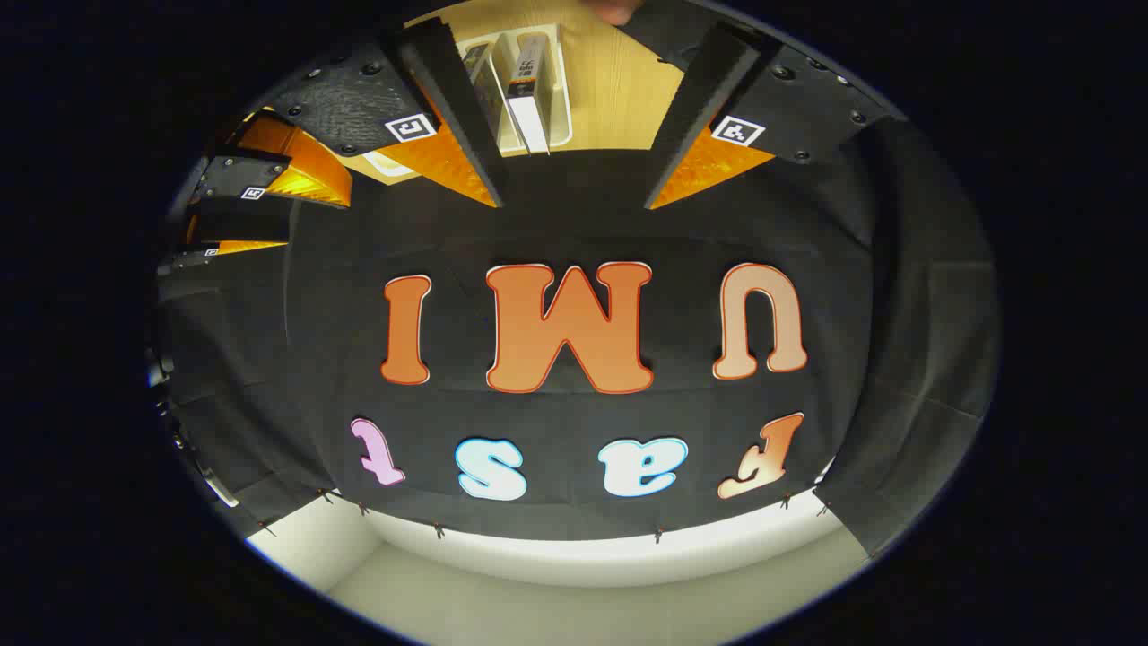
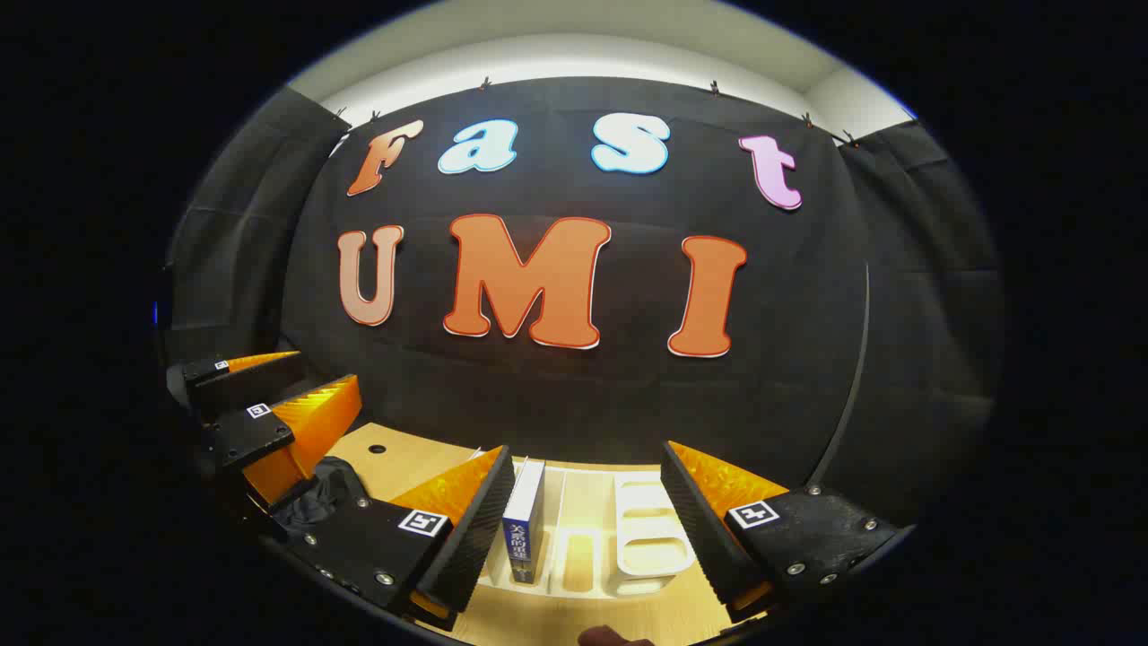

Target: Open the schoolbag, grab two books from the bookshelf and put them into the schoolbag.

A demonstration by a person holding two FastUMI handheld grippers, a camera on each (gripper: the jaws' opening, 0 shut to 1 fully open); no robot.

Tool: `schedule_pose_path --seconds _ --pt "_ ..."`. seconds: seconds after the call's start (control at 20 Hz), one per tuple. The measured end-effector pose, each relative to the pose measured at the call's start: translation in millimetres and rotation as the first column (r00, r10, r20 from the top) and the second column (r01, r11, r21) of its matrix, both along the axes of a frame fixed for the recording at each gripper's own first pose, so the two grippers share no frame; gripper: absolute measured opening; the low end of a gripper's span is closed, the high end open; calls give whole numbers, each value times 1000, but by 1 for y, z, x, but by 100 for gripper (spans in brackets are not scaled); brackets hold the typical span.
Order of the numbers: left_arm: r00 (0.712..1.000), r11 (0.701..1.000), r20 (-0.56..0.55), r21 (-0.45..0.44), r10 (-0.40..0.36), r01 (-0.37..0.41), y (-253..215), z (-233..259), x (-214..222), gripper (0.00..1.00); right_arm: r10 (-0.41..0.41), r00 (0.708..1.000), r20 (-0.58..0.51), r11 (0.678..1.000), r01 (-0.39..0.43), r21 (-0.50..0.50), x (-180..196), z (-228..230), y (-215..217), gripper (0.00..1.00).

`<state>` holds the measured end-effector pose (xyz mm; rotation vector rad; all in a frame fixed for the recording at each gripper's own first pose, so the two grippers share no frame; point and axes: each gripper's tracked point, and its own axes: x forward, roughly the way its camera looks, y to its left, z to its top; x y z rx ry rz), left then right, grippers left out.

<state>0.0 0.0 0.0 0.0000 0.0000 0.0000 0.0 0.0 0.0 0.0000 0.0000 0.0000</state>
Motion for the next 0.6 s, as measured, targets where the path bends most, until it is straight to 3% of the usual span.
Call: schedule_pose_path --seconds 0.15,0.6 --pt "1000 999 -25 -35 -4 4 -7 -6 -9 96 15 1000 2 1000 -15 14 -5 1 4 98" --pt "1000 1000 6 -8 15 -15 1 0 -6 96 15 1000 0 1000 -15 18 -5 -2 7 98"
